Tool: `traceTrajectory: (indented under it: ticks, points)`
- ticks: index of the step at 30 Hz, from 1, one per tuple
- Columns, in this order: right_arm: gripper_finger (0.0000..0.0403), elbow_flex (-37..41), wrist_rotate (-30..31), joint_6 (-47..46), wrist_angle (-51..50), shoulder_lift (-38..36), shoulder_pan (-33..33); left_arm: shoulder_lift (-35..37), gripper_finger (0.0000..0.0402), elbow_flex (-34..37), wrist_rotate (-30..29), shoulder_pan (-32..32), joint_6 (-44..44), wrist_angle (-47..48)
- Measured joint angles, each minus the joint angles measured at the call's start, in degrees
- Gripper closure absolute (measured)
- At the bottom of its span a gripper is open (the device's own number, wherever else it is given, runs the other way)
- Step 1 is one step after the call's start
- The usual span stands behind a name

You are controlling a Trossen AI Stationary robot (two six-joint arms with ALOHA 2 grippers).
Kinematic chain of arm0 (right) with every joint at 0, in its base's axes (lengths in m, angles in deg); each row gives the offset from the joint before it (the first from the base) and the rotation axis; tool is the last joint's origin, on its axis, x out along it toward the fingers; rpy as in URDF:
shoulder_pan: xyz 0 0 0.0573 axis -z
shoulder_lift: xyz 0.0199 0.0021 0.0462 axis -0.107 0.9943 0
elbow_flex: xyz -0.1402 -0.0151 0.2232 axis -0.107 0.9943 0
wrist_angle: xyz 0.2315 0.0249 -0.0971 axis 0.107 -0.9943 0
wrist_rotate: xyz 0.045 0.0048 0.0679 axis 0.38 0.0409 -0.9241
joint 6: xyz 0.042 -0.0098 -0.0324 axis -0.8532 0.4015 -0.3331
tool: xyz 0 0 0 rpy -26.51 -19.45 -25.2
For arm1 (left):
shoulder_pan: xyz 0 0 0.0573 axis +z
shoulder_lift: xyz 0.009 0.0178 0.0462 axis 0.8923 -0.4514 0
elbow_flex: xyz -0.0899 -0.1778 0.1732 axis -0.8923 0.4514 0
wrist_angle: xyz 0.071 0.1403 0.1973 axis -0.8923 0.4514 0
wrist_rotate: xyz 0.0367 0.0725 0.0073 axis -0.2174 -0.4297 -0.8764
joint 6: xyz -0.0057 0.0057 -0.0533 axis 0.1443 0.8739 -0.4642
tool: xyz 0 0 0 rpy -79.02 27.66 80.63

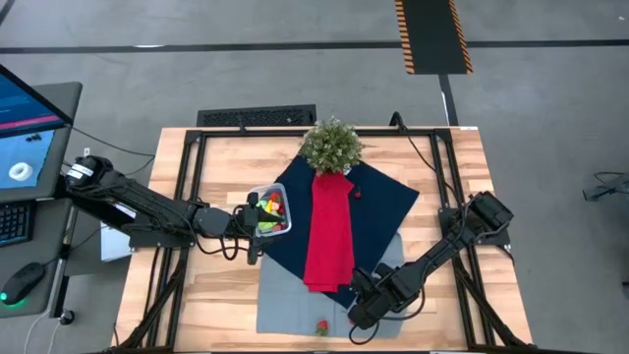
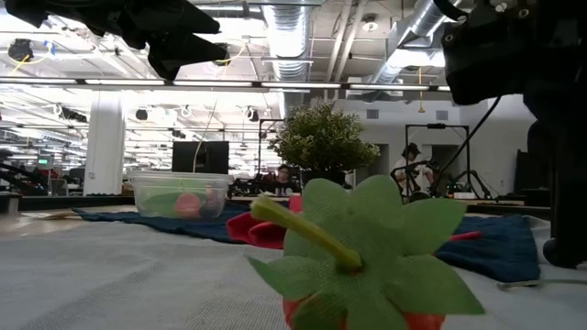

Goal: Pick and placing Produce into tupperware
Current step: Put the blueberry into the transparent bin

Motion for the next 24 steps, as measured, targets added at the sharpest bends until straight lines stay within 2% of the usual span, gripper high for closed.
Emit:
traceTrajectory:
  ticks: [10, 24]
  points:
    - [0.0336, -0.3, -1.3, 1.9, 3.5, 2.3, 0.7, 0.0, 0.0180, 0.0, 0.0, 0.0, 0.0, 0.1]
    - [0.0339, -0.4, -3.2, 2.0, -0.6, 1.0, 0.5, 0.0, 0.0180, 0.0, 0.0, 0.0, -0.1, 0.2]
